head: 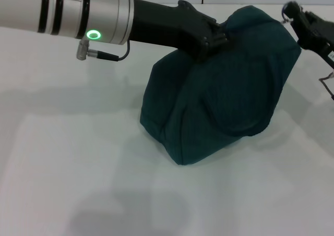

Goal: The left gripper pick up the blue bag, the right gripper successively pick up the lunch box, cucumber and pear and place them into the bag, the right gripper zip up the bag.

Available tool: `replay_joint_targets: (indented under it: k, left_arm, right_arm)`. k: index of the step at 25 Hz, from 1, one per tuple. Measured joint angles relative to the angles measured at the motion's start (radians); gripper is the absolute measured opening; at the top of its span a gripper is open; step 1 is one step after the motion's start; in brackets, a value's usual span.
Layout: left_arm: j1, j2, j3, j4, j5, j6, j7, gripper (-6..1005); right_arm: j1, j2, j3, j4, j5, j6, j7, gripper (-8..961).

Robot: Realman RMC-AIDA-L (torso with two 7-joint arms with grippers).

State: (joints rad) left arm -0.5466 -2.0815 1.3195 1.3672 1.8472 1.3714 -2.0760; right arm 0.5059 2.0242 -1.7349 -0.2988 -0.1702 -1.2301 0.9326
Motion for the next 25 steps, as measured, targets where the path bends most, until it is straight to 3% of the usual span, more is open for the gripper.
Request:
replay_joint_targets:
  k: [4, 13, 19, 25]
  left_arm:
    - [0.002, -0.001, -0.004, 0.013, -0.009, 0.007, 0.001, 52]
    - [0.005, -0.004, -0.010, 0.004, -0.023, 0.005, 0.022, 53]
    - [0.008, -0.006, -0.010, -0.026, -0.023, -0.022, 0.047, 51]
    - [0.011, -0.007, -0.010, -0.055, -0.027, -0.068, 0.097, 62]
  right_arm:
    - [0.009, -0.001, 0.000, 0.025, 0.000, 0.095, 0.025, 29]
    - [0.007, 0.000, -0.002, 0.031, 0.000, 0.105, 0.052, 41]
    - [-0.013, -0.002, 0.001, 0.034, 0.002, 0.024, 0.075, 49]
    - [-0.059, -0.003, 0.011, 0.031, 0.012, -0.075, 0.075, 187]
